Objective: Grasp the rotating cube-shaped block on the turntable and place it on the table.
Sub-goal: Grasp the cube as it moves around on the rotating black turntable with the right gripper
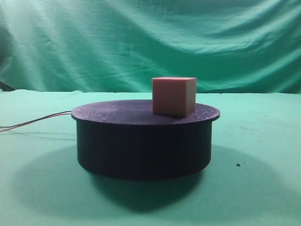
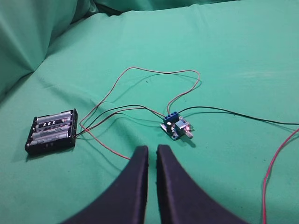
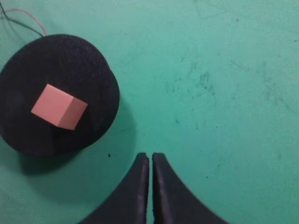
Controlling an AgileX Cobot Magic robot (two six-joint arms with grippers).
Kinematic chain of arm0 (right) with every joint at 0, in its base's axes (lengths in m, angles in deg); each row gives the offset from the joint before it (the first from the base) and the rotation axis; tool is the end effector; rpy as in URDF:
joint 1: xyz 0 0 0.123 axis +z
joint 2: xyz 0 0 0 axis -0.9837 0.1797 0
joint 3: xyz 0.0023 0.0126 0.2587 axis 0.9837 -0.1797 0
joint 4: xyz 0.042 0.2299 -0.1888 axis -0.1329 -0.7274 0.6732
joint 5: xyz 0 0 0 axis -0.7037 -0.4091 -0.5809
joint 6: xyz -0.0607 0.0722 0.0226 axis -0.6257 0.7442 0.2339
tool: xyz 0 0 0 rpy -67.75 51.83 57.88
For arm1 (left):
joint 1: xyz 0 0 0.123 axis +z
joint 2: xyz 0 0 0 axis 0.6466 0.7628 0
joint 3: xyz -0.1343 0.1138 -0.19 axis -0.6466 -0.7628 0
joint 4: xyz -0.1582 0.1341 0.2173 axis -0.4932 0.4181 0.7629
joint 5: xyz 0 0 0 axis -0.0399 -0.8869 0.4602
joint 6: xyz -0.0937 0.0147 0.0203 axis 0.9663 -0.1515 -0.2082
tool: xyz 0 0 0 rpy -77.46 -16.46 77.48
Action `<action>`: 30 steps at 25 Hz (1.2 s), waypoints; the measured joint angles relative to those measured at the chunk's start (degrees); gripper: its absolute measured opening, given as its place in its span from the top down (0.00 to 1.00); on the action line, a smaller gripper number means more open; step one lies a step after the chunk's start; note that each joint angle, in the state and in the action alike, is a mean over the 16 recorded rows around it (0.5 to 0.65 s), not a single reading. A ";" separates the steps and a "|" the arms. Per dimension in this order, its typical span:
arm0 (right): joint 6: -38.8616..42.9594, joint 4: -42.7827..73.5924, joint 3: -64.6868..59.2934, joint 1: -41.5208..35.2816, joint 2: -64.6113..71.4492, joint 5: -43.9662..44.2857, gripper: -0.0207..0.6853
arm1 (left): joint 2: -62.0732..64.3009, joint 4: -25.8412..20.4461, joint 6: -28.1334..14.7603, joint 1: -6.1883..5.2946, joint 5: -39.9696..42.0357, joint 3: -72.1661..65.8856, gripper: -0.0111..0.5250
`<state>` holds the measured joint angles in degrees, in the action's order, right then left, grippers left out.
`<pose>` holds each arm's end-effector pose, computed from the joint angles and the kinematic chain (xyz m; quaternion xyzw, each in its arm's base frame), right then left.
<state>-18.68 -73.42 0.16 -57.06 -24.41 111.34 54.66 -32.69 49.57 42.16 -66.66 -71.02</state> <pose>0.2226 0.1170 0.2124 -0.2269 0.9191 0.1659 0.2760 0.1333 0.0119 0.1718 0.0148 0.7978 0.0800 0.5974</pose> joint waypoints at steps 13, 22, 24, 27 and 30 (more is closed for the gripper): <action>13.18 7.32 19.70 15.53 26.22 5.25 0.31 | 0.00 0.00 0.00 0.00 0.00 0.00 0.98; 13.26 5.00 27.43 15.93 36.87 7.08 0.09 | 0.00 0.00 0.00 0.00 0.00 0.00 0.98; 13.15 4.96 28.27 15.93 38.27 7.24 0.13 | 0.00 0.00 0.00 0.00 0.00 0.00 0.98; 12.95 5.04 29.07 15.93 39.82 7.24 0.23 | 0.00 0.00 0.00 0.00 0.00 0.00 0.98; 12.76 5.53 29.58 15.93 40.75 7.27 0.33 | 0.00 0.00 0.00 0.00 0.00 0.00 0.98</action>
<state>-5.92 -67.88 29.75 -41.13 16.34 118.61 54.66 -32.69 49.57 42.16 -66.66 -71.02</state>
